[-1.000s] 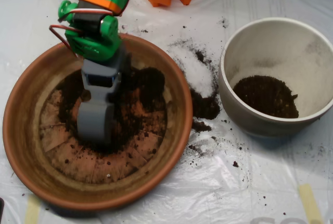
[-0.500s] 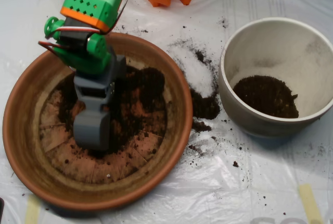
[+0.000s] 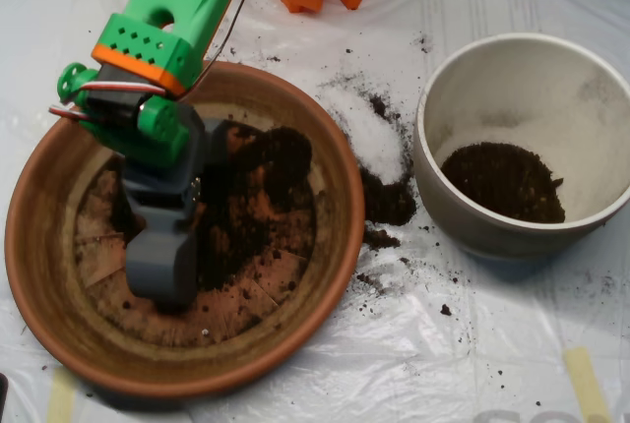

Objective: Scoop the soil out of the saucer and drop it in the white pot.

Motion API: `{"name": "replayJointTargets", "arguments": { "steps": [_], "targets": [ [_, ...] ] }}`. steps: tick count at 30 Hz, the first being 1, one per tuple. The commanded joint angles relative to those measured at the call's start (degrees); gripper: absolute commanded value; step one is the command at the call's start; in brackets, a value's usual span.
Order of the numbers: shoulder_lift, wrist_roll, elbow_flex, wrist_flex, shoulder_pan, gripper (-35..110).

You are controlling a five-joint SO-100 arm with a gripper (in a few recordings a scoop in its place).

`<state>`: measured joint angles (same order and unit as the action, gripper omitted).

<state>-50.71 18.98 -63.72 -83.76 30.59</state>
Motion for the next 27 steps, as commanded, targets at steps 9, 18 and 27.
{"name": "replayJointTargets", "arguments": {
  "steps": [9,18,27],
  "targets": [
    [-9.49,2.99,-12.13,7.12,0.88,28],
    [-20.48,3.96,-27.6,13.97,-0.26,22],
    [-26.54,3.69,-35.51,22.15,0.35,19]
  ]
}}
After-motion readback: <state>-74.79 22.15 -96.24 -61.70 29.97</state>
